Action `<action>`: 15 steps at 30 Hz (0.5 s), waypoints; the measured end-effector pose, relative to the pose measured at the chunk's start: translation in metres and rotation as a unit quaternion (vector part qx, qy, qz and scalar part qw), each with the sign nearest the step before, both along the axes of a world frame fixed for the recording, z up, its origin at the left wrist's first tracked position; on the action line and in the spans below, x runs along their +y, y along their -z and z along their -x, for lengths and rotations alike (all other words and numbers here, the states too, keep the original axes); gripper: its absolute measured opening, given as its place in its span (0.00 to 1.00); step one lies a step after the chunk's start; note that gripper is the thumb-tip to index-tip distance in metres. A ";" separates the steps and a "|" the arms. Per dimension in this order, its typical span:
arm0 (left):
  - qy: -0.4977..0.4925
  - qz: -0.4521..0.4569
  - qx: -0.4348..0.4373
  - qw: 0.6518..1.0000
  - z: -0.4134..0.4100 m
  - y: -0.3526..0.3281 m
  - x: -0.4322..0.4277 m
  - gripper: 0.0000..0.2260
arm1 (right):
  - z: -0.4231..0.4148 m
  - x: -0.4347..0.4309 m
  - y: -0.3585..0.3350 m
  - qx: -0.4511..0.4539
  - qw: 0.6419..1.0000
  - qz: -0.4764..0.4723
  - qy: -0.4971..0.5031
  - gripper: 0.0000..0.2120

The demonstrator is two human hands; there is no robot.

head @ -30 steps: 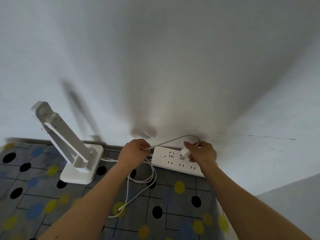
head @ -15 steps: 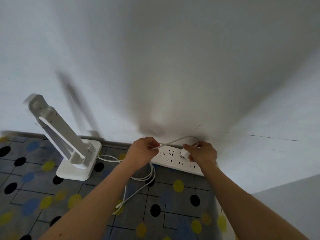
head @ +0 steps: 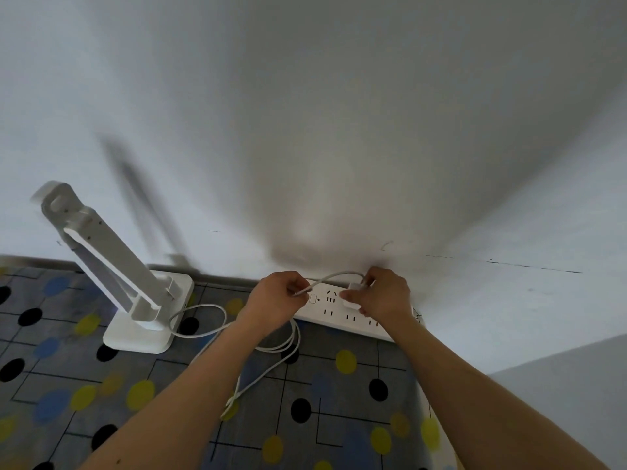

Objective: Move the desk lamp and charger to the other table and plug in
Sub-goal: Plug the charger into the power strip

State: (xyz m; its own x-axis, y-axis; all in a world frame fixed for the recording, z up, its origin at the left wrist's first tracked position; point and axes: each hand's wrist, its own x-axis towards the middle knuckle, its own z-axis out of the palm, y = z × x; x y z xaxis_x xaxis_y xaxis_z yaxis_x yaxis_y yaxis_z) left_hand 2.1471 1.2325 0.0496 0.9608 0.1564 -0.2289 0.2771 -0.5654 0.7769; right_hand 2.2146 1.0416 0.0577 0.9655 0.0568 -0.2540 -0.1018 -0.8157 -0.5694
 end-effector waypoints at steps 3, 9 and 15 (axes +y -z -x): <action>0.002 -0.005 0.001 1.000 0.001 0.002 -0.002 0.04 | 0.002 0.000 0.003 0.035 0.999 -0.002 0.000 0.21; 0.020 -0.025 -0.003 1.000 0.004 0.007 0.000 0.03 | 0.006 0.001 0.013 0.062 0.998 -0.026 0.011 0.20; 0.006 -0.042 -0.007 0.999 0.008 0.010 0.009 0.05 | -0.006 0.009 0.010 0.084 0.995 0.038 -0.025 0.20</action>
State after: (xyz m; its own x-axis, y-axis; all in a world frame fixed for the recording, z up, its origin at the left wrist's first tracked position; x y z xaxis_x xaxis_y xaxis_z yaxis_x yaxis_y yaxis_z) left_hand 2.1395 1.2413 0.0396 0.9661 0.1621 -0.2012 0.2582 -0.6325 0.7303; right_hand 2.2208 1.0506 0.0477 0.9051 0.0785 -0.4178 -0.1491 -0.8618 -0.4849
